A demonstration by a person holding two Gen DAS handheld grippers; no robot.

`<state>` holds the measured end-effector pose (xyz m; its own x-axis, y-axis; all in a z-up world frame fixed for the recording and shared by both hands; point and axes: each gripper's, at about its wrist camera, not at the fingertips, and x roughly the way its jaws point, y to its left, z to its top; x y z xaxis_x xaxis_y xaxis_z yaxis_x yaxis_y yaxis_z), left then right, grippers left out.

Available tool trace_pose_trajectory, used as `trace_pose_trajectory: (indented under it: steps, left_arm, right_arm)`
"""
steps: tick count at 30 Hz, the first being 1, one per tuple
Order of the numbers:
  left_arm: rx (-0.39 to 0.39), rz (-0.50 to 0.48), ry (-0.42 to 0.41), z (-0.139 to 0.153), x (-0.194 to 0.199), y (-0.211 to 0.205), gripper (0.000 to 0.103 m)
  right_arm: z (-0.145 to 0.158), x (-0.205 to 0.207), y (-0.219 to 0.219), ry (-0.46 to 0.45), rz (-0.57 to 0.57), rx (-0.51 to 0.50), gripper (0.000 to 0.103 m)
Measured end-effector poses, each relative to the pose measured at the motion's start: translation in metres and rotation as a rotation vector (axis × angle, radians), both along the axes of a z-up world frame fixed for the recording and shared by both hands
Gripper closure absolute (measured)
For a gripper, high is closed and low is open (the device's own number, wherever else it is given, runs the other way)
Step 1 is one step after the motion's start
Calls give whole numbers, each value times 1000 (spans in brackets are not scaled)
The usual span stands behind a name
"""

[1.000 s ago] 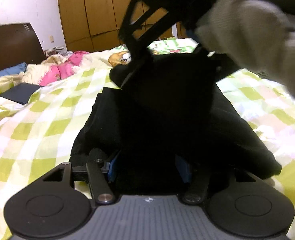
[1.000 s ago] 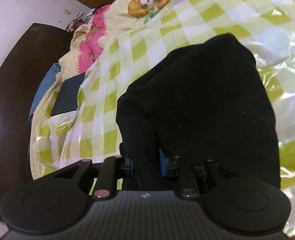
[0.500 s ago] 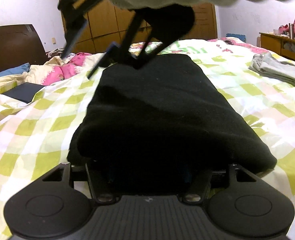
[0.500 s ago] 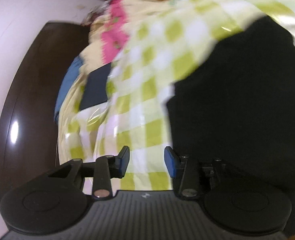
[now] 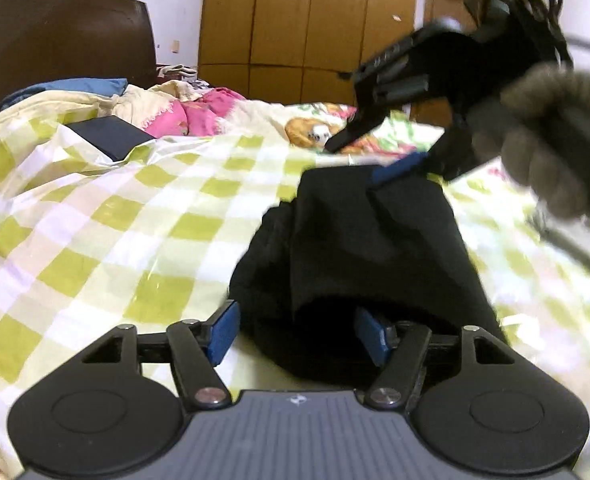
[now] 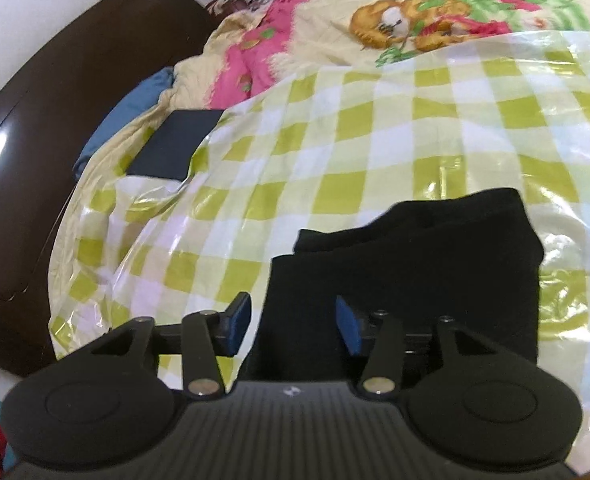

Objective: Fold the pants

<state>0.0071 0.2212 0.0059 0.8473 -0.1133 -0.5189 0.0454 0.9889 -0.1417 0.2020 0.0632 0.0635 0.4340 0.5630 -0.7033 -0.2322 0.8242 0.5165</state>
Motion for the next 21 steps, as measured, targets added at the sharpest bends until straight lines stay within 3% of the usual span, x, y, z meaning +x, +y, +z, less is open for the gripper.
trace_pose_trajectory:
  steps: [6,7,9,13,18,21]
  left_arm:
    - [74,-16,61,-7,27,-16,21]
    - [71,-16,73,-9,30,-18,23]
    - [64,-29,93,-10,37,-19,31]
    - [89,-41,111,-6,40,-21,32]
    - [6,-9,152,-4,36,-21,31]
    - [49,11,164,-9,39,-29,27]
  right_arm:
    - [11,15,25,-167,148,-171,48]
    - [11,18,28,-180,202,-187,41]
    - [7,24,30,-186,284,-207,35]
    - [-6,43,25,-177,407,-229,35]
    - [-7,48,23,-145,627,-179,33]
    - [-14,54,31,-135,689,-204,32]
